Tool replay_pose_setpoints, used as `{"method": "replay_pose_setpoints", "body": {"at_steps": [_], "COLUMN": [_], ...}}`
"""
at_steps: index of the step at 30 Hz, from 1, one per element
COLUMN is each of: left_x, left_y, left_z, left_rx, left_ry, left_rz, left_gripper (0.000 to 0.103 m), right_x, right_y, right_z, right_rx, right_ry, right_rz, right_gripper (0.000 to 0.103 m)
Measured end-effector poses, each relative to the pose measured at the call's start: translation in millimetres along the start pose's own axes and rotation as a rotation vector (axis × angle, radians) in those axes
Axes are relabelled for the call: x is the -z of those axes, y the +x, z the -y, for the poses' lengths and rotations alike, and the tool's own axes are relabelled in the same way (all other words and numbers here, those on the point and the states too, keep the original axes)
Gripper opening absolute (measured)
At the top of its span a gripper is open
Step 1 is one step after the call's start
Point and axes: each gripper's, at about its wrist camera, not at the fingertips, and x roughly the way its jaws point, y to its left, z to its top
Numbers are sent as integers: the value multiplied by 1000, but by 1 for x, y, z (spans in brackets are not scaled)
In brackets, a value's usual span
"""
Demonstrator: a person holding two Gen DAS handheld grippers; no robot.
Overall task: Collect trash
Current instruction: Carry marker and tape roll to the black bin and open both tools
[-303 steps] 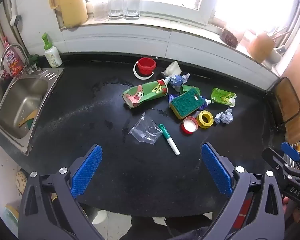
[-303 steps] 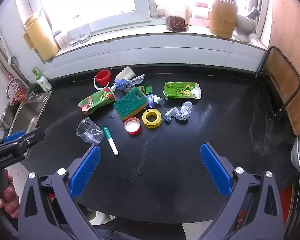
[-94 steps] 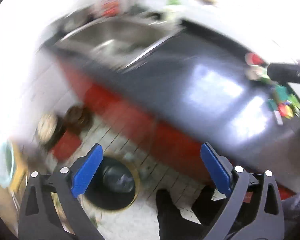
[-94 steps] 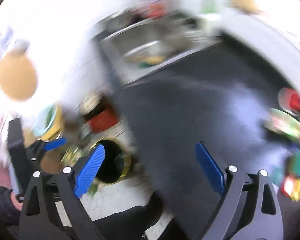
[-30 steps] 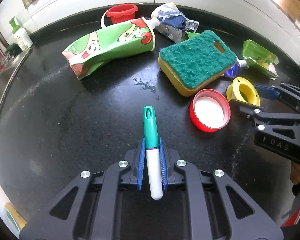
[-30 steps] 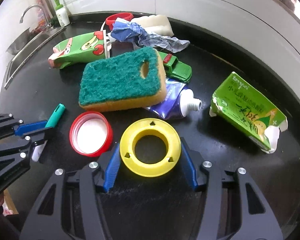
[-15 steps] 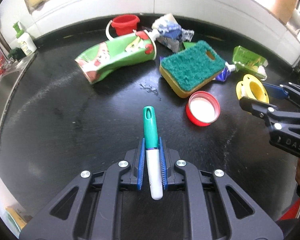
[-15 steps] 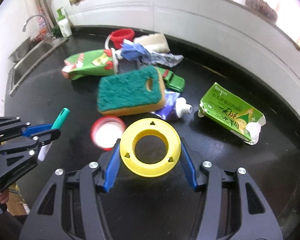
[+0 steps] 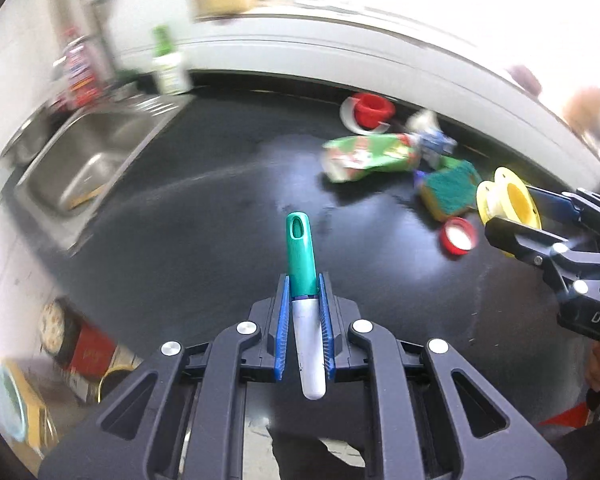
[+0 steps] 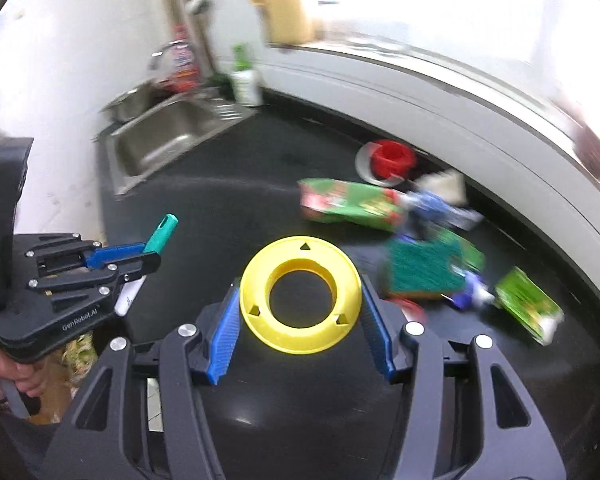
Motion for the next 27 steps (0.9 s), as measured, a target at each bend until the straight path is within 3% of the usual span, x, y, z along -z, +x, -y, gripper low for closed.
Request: {"method": "replay_pose_setpoints", "body": {"at_steps": [7,14,20,27], "left_x": [55,143,212,272], "left_y": [-43,-68,-74,-43], "left_z": [-107,-210,-267,-310], "left_rx": [-133,-272,-312,-281], "left_ry": [-239,-503,-676,-794], "left_rz": [0,-31,-26,-49], "left_gripper": [14,14,14,14], "right_x": [-30,-37,-20,14], "right_y": [29,67,114,185], "right_z": [-111,-247,-345,-427], "right_rx": [-166,-367,-510,-541], "right_ry": [-169,-366,-450,-494], "right_rz": [-32,-112,-255,-424], "right_gripper": [55,55,55,55]}}
